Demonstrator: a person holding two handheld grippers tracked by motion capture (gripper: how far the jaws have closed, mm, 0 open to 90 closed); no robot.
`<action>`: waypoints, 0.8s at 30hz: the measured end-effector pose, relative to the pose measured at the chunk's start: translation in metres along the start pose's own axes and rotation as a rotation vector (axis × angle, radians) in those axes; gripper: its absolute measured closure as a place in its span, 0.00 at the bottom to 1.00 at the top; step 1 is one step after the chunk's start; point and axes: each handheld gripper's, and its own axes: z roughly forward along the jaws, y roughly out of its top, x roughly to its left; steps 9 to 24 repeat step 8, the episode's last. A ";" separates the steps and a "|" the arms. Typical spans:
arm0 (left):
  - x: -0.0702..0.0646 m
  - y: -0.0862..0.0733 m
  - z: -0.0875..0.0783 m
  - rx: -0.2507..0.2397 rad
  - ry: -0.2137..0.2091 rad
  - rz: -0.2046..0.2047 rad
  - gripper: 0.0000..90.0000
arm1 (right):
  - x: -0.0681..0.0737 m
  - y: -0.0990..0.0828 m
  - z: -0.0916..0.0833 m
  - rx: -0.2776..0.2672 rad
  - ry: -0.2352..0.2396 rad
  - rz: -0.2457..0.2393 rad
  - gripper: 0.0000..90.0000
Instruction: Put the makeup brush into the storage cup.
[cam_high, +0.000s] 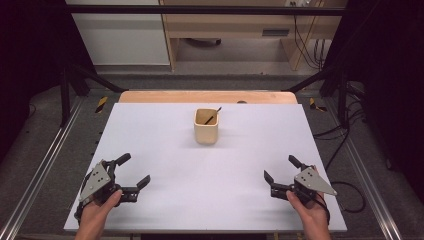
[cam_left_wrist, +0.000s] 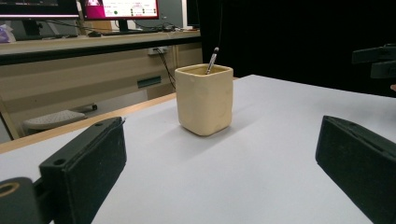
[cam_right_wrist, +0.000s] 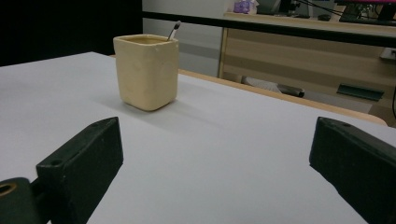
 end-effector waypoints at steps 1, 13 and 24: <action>0.000 0.000 0.000 0.002 0.000 0.001 0.02 | 0.000 0.000 0.000 0.000 -0.001 0.003 0.03; -0.003 0.001 0.000 -0.001 0.001 0.014 0.02 | -0.002 0.001 -0.002 -0.010 -0.008 0.004 0.03; -0.003 0.001 0.000 -0.001 0.001 0.014 0.02 | -0.002 0.001 -0.002 -0.010 -0.008 0.004 0.03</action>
